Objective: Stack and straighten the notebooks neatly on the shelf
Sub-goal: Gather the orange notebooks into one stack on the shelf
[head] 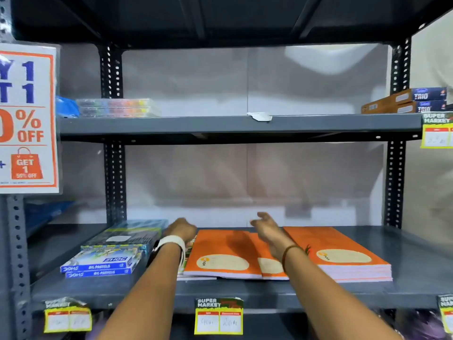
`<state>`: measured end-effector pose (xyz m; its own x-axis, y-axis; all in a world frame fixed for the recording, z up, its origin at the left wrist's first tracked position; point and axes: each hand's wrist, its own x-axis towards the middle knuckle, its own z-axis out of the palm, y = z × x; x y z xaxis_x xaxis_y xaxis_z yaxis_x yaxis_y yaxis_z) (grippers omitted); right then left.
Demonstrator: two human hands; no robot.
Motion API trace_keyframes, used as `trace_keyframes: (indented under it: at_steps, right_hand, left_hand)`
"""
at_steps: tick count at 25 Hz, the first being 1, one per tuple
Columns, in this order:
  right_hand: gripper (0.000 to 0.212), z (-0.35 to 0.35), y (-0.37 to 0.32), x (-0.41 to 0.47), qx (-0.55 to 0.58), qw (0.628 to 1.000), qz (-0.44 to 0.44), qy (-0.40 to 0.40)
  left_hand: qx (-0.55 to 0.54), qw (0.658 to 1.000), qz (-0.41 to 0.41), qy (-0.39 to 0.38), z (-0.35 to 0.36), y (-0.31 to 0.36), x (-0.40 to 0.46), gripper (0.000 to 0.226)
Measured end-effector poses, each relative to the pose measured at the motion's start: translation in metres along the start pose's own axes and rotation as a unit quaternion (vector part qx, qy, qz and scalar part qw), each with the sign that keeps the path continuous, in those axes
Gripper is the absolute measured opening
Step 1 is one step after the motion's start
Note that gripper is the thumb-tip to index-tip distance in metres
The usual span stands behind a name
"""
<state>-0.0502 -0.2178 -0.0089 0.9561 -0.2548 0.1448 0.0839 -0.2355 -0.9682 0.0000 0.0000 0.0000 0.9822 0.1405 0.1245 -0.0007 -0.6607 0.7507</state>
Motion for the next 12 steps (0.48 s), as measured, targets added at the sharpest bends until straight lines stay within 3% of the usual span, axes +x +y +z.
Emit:
trace_keyframes:
  at_steps: [3, 8, 12]
  right_hand:
    - [0.055, 0.013, 0.034, 0.009, -0.128, 0.992, 0.007, 0.005]
    - [0.061, 0.018, 0.04, 0.027, -0.287, 0.957, -0.02, -0.039]
    - [0.08, 0.02, 0.038, 0.036, -0.357, 0.926, -0.039, -0.117]
  left_hand:
    - [0.021, 0.998, -0.039, -0.046, 0.023, -0.018, 0.021, 0.012]
    - [0.021, 0.99, -0.106, -0.089, 0.025, -0.01, 0.033, 0.034]
    - [0.048, 0.983, -0.122, -0.132, 0.027, 0.0, 0.041, 0.03]
